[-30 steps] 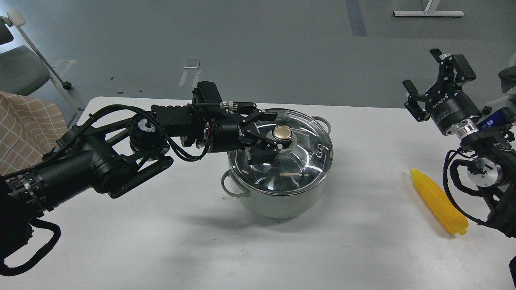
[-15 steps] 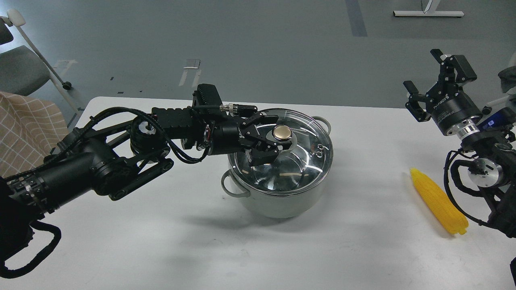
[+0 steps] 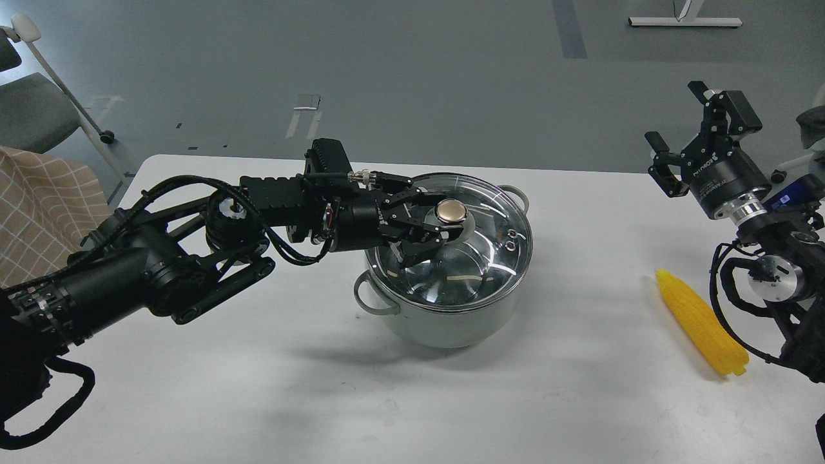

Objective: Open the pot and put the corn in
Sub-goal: 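Close the left gripper on the brass knob of the glass lid, then lift the glass lid off the pot and carry it beside the pot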

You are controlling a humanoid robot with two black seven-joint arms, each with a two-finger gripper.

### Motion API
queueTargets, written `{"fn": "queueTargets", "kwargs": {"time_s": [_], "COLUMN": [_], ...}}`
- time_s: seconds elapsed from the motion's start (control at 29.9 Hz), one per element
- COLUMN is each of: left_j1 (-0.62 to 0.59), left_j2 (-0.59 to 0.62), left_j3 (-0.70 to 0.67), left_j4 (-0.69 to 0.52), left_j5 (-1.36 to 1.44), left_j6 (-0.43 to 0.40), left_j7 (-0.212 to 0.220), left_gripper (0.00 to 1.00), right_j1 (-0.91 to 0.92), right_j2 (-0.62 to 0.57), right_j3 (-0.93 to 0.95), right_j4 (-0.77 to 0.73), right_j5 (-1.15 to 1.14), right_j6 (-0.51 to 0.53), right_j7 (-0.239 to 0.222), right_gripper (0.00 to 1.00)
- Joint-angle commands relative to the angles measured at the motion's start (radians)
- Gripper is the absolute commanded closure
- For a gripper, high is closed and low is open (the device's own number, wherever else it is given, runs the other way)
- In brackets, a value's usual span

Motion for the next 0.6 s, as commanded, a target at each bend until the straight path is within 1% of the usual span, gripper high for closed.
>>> {"fn": "queueTargets", "kwargs": {"time_s": [0.0, 0.2, 0.4, 0.54, 0.57], "left_j1": [-0.002, -0.007, -0.019, -0.048, -0.062], "left_j2": [-0.003, 0.005, 0.018, 0.064, 0.095], "left_j3": [-0.002, -0.003, -0.006, -0.014, -0.015], "left_j4": [-0.002, -0.014, -0.061, -0.092, -0.104], "left_j5": [0.000, 0.000, 0.000, 0.000, 0.000], "left_j6": [0.000, 0.000, -0.006, -0.009, -0.009], "left_j7": [0.000, 0.000, 0.000, 0.000, 0.000], "left_gripper": [0.64, 0.64, 0.63, 0.61, 0.61], "right_j1": [-0.001, -0.001, -0.001, -0.001, -0.001], "right_j2": [0.000, 0.000, 0.000, 0.000, -0.001], "right_j3": [-0.001, -0.001, 0.000, 0.000, 0.000], "right_j4": [0.000, 0.000, 0.000, 0.000, 0.000], "right_j5": [-0.002, -0.002, -0.002, -0.002, -0.002], "right_j6": [0.000, 0.000, 0.000, 0.000, 0.000], "right_j7": [0.000, 0.000, 0.000, 0.000, 0.000], "right_gripper": [0.00, 0.00, 0.00, 0.00, 0.00]}}
